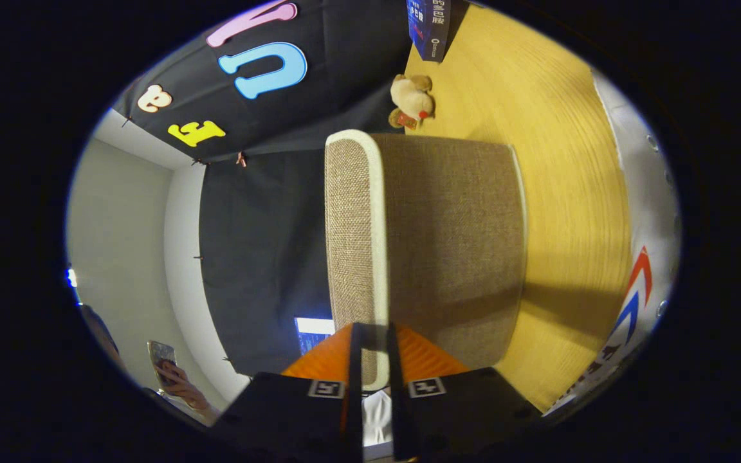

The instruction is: Open the storage box then place both shoes into the box .Put the left shoe in first, then the right shoe, with the right side of both shoes facing outward in a uniform manner.

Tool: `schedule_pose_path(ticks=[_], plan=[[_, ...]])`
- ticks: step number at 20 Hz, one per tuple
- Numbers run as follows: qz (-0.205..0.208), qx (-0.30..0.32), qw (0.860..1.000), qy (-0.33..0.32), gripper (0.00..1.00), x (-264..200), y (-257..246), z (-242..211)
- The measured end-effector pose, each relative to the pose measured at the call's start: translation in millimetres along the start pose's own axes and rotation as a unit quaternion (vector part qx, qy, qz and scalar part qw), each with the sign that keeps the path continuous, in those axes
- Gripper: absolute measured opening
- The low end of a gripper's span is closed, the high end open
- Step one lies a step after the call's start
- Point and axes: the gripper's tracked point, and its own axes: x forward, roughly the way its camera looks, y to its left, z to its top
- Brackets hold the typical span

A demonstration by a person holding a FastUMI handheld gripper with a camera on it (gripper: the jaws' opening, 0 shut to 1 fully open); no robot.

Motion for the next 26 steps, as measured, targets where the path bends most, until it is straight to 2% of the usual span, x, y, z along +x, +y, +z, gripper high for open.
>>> schedule_pose_path(ticks=[1,2,7,11,15,18,20,26], plan=[[0.009,-0.013,1.000,-0.008,0.09,-3,9,1],[0.014,-0.019,1.000,-0.011,0.05,-1,19,-3],[0.046,-0.020,0.998,-0.035,0.05,5,69,-5],[0.067,-0.052,0.995,-0.062,0.05,32,133,2],[0.038,-0.150,0.987,-0.049,0.06,86,171,-2],[0.043,-0.176,0.982,-0.047,0.06,123,197,-3],[0.030,-0.211,0.976,-0.036,0.08,150,199,-8],[0.005,-0.218,0.976,-0.015,0.10,215,204,-13]])
